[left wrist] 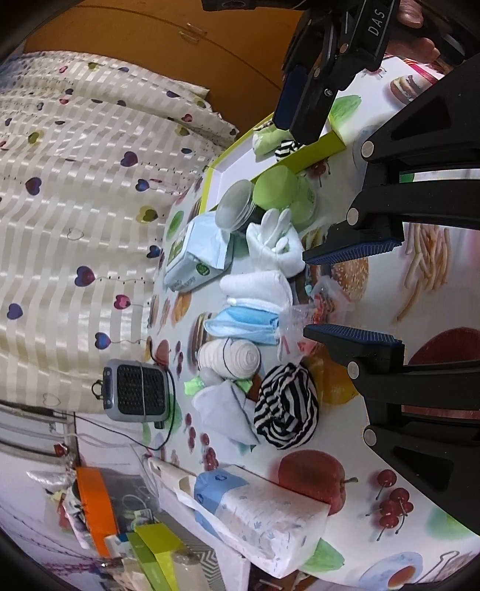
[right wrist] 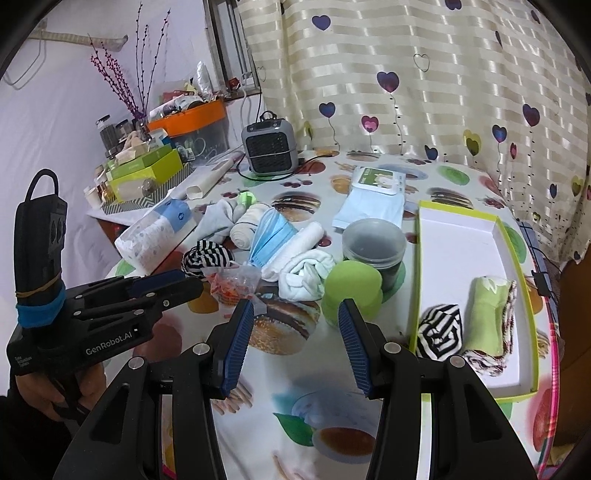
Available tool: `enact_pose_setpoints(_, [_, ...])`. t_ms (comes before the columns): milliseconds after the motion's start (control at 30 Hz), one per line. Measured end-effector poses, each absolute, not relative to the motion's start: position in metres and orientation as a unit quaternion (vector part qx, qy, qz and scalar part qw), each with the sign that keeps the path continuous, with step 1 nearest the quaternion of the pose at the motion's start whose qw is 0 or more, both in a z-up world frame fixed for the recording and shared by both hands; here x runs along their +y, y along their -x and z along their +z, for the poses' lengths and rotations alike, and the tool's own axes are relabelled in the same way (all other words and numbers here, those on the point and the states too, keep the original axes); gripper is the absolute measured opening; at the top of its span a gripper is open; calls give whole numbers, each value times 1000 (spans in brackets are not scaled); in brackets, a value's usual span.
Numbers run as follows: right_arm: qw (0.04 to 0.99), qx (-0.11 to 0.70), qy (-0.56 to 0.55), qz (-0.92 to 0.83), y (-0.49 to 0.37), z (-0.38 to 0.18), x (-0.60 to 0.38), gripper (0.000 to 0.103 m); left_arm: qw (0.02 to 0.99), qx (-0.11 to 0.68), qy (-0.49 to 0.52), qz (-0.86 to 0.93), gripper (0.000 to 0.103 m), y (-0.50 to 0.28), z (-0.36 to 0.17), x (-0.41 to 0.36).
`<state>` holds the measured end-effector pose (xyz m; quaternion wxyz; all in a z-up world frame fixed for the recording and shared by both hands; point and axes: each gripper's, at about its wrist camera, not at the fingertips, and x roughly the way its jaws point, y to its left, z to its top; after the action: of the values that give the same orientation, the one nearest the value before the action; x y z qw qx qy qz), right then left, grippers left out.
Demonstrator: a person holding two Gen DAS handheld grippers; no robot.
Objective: Organize soft objects
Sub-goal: 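Withdraw both grippers from the box back over the table, then lower the left gripper onto the white gloves and close it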
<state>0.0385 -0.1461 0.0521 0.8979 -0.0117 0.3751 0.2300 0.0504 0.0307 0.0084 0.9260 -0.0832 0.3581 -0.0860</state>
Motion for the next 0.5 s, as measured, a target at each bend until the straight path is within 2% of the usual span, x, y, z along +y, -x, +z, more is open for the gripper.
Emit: enact_pose_setpoints(500, [896,382,10,225,-55,47,-144,49,917,377,79,-105,32,-76,-5,27])
